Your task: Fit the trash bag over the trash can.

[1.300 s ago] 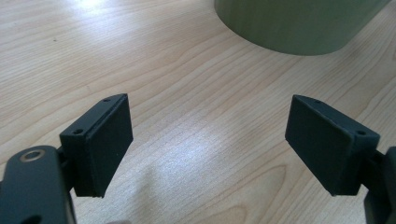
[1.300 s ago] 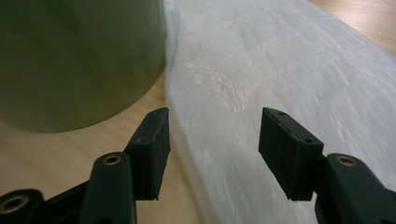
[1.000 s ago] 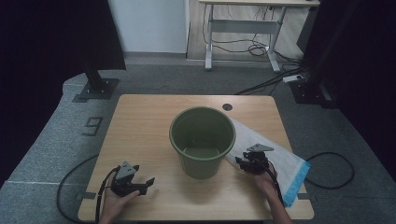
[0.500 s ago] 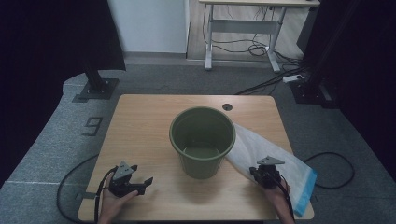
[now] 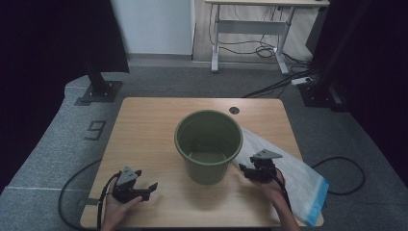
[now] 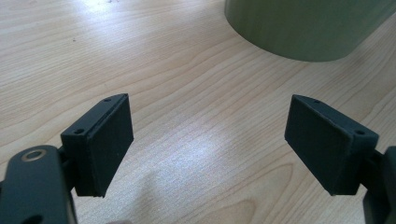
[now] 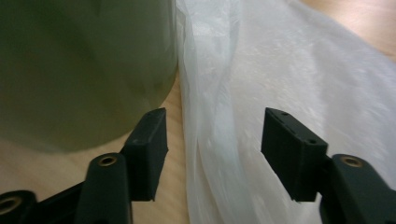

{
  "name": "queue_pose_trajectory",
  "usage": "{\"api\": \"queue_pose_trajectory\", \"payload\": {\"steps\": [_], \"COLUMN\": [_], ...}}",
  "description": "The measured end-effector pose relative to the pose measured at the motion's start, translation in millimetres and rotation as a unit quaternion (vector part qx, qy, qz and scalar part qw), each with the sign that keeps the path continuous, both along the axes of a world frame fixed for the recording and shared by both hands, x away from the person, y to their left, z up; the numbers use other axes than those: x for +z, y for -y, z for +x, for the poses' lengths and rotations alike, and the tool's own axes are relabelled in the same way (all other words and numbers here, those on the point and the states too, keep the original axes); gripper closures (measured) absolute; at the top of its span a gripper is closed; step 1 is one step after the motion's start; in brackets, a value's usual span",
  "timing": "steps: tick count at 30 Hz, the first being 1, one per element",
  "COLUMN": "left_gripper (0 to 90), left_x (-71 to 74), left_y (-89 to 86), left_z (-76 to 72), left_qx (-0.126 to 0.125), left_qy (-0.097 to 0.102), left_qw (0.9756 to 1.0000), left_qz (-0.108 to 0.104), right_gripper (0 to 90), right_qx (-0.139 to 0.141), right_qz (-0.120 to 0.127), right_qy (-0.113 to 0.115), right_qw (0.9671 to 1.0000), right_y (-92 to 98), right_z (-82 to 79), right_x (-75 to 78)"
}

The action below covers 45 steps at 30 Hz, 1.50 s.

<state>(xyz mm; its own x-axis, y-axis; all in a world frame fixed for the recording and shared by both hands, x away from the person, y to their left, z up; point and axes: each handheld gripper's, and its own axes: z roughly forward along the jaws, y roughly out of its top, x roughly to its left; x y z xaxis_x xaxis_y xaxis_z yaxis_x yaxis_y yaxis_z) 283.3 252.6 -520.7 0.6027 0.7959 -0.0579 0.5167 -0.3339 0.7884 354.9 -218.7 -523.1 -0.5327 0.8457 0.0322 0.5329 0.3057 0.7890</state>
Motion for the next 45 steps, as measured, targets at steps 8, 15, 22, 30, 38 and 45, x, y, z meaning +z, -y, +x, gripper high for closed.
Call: {"api": "queue_pose_trajectory", "payload": {"steps": [8, 15, 22, 30, 38, 45], "left_gripper": [15.3, 15.3, 15.5, 15.6, 15.6, 15.6], "left_x": [-0.9, -1.9, -2.8, -2.0, -0.1, -0.8], "left_y": [-0.1, -0.1, 2.9, 2.7, 3.5, 9.1], "left_z": [0.4, 1.0, 0.9, 0.7, -0.6, -0.4], "left_qx": [0.001, 0.001, -0.002, -0.001, -0.003, -0.011], "left_qy": [-0.002, -0.003, -0.002, 0.001, 0.004, 0.002], "left_qw": [1.0, 1.0, 0.9999, 0.9999, 0.9999, 0.9997], "left_qz": [0.001, 0.002, 0.01, 0.011, 0.012, 0.022], "right_gripper": [37.6, 42.7, 53.2, 79.9, 88.3, 88.5], "right_qx": [0.015, 0.014, 0.002, 0.0, -0.022, -0.02], "right_qz": [-0.006, -0.025, -0.028, -0.023, -0.016, -0.02], "right_qy": [-0.01, -0.016, -0.012, -0.02, -0.022, -0.028], "right_qw": [0.9998, 0.9995, 0.9995, 0.9995, 0.9994, 0.9992], "right_y": [-15.1, -24.5, -27.7, -20.6, -5.1, -1.7], "right_z": [21.9, 31.5, 38.9, 42.1, 40.8, 35.0], "right_x": [-11.3, -18.2, -22.3, -25.1, -25.5, -24.0]}}
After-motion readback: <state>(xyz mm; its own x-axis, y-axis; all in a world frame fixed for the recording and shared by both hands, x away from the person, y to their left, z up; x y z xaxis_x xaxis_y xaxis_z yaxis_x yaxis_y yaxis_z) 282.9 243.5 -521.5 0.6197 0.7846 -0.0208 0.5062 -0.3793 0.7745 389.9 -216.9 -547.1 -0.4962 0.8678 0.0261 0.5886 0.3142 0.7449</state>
